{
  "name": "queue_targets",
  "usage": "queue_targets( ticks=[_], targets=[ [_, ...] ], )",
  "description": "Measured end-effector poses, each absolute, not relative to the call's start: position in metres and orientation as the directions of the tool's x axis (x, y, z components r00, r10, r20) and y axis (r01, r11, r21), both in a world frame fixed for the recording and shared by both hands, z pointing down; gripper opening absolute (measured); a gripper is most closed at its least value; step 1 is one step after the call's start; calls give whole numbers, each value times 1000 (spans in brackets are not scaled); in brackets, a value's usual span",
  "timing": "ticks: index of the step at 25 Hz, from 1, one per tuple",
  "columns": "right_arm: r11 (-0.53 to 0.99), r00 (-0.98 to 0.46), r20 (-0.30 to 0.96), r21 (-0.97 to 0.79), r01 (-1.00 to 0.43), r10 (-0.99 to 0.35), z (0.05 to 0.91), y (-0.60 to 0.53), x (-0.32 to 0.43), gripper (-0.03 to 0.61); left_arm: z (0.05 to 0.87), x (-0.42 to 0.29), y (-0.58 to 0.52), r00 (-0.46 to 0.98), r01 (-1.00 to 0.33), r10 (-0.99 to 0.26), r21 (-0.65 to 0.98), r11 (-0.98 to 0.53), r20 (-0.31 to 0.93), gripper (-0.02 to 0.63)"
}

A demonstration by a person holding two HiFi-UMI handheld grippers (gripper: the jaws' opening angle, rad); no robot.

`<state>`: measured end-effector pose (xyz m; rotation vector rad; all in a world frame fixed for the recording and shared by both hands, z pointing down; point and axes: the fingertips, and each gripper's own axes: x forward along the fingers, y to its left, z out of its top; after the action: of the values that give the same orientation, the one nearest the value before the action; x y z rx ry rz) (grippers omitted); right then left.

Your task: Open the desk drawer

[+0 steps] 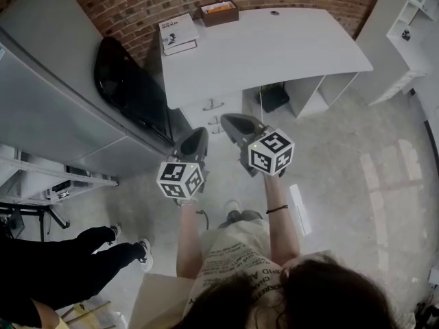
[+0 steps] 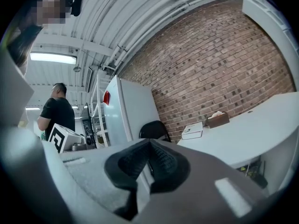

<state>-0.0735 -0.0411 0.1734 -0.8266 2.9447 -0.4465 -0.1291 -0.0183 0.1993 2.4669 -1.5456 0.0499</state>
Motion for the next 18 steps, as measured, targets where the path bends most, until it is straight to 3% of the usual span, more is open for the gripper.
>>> queue_targets(
  ticks=[18],
  targets=[
    [776, -857, 142, -370, -511, -496, 232, -101, -91, 2, 244, -145, -72, 416, -894, -885, 272, -356, 208, 2]
  ],
)
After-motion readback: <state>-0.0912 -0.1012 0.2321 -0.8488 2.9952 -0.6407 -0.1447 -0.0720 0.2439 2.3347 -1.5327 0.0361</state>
